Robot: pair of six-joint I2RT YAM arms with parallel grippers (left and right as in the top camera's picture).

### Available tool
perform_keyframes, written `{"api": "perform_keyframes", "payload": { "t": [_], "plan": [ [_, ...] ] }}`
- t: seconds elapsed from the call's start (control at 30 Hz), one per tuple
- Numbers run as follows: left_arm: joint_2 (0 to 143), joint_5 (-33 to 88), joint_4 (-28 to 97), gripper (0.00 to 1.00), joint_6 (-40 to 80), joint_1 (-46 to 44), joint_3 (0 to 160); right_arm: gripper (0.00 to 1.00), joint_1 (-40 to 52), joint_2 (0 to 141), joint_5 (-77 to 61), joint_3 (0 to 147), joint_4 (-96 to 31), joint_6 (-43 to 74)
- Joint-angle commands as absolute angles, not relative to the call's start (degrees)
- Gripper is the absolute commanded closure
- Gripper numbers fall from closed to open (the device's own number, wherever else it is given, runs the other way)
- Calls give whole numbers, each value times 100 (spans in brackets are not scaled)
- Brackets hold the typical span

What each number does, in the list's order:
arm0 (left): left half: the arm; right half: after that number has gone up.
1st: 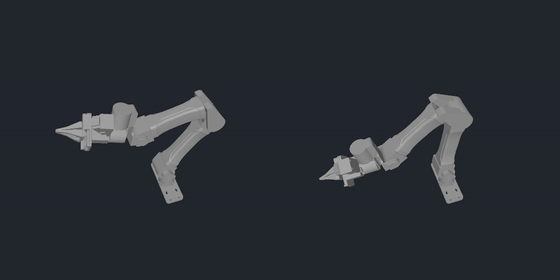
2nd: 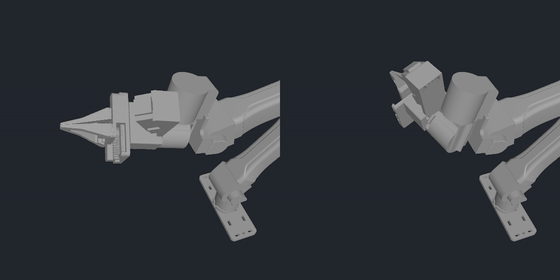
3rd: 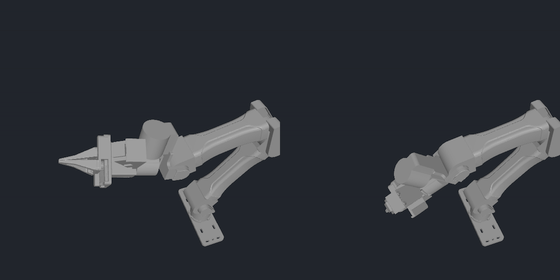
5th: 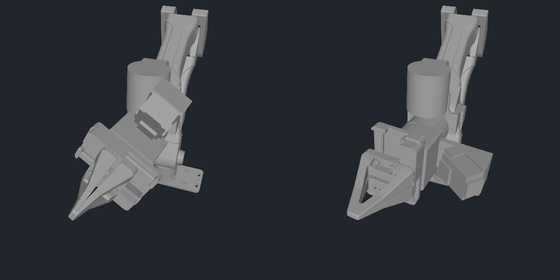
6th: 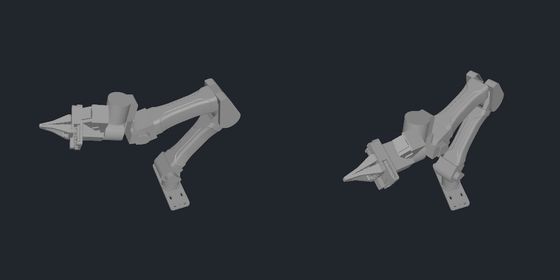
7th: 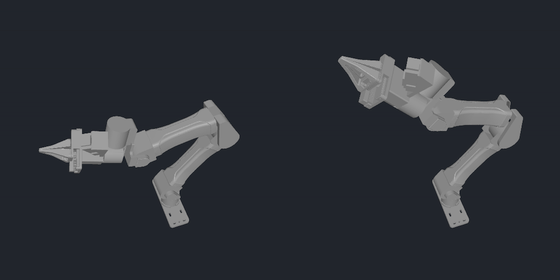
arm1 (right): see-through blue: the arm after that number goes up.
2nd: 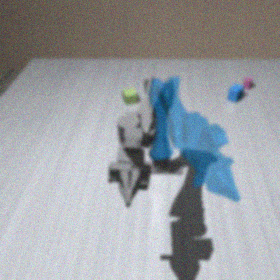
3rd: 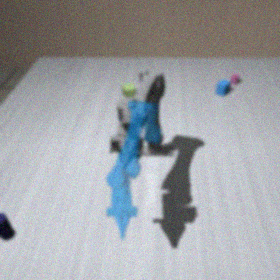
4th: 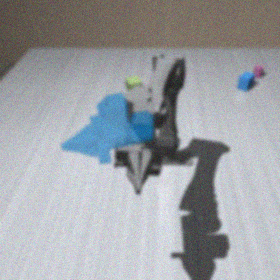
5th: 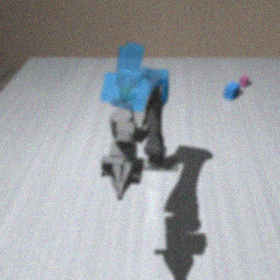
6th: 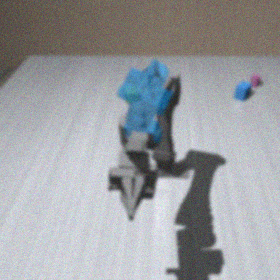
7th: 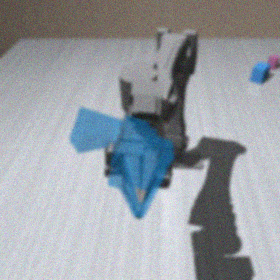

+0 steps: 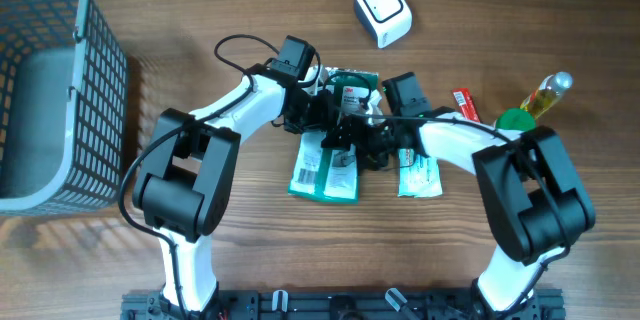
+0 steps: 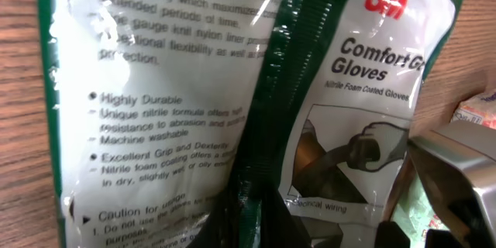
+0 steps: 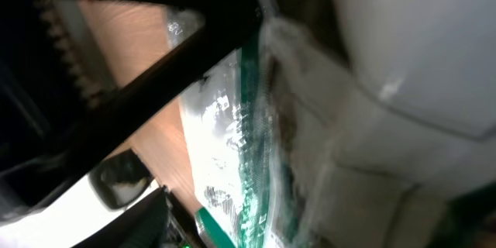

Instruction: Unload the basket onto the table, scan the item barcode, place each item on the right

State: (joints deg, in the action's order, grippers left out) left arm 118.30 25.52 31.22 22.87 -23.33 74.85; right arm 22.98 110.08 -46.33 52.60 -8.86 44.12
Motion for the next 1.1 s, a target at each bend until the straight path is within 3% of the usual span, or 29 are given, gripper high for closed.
{"api": "perform_keyframes", "payload": {
  "t": [0.0, 0.1, 0.17, 0.37, 0.47, 0.6, 0.87, 1.0, 1.07],
  "plan": [
    [12302, 1597, 3236, 96, 2320, -2226, 7295, 57, 2366, 11563, -2928, 4910, -965, 4497],
    [12302, 1597, 3234, 96, 2320, -2226, 7295, 86, 2366, 11563, -2930, 4910, -963, 4491],
    [12302, 1597, 3234, 96, 2320, -2228, 7295, 91, 2366, 11563, -2932, 4910, -963, 4397],
    [12302, 1597, 3236, 96, 2320, -2228, 7295, 91, 2366, 11563, -2932, 4910, -969, 4366],
    [12302, 1597, 3234, 96, 2320, -2226, 7295, 85, 2366, 11563, -2930, 4910, -967, 4368],
    [12302, 1594, 3234, 96, 2320, -2228, 7295, 67, 2368, 11563, -2936, 4910, -969, 4375],
    [12302, 1594, 3232, 96, 2320, -2226, 7295, 62, 2545, 11590, -3002, 4584, -749, 5146],
    [12302, 1594, 3229, 96, 2320, -2226, 7295, 76, 2707, 11590, -3157, 4493, -521, 5251],
    [12302, 1594, 3229, 96, 2320, -2226, 7295, 96, 2705, 11590, -3155, 4493, -499, 5236]
  ]
}}
